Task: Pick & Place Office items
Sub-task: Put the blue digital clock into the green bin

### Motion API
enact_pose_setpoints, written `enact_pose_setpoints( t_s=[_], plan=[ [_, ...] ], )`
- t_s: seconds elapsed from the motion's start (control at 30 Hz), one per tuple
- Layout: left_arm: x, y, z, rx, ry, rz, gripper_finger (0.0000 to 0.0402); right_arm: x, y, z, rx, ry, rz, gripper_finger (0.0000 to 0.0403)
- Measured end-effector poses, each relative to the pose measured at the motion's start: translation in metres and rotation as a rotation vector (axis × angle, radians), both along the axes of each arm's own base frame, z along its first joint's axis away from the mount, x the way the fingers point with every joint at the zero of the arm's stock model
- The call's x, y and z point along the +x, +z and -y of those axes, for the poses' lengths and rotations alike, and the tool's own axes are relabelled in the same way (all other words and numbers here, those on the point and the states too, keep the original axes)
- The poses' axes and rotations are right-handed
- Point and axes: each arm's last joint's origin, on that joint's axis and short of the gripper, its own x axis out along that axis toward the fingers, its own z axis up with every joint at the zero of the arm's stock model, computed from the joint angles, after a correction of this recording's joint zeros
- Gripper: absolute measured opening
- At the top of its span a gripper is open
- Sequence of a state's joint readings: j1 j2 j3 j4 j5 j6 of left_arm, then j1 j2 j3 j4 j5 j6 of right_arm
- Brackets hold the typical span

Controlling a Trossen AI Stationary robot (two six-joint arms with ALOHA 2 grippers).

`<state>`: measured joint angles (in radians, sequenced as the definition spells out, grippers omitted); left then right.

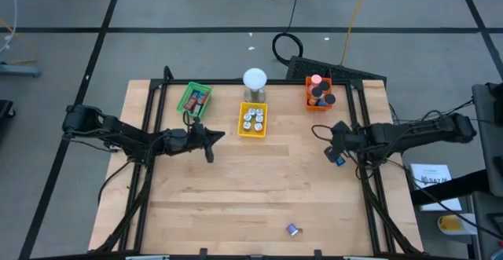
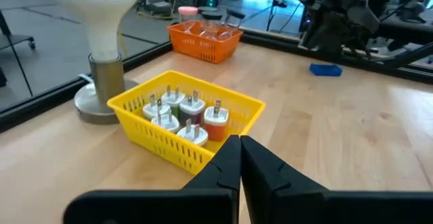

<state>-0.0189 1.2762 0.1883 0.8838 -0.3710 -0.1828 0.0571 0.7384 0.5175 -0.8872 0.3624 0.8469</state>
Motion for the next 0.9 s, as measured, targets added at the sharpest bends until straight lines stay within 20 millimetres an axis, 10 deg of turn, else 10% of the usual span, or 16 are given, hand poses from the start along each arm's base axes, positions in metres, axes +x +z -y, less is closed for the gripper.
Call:
enact_pose_setpoints(
  t_s=[0.57, 0.9],
  plan=[
    [0.0, 0.0, 0.0, 0.004, -0.002, -0.001, 0.0019, 0.002, -0.02, -0.017, 0.166, -0.025, -0.246, 0.0248],
    [0.0, -0.001, 0.001, 0.003, -0.006, -0.009, 0.0021, 0.017, -0.036, -0.02, 0.202, -0.01, -0.338, 0.025]
  ],
)
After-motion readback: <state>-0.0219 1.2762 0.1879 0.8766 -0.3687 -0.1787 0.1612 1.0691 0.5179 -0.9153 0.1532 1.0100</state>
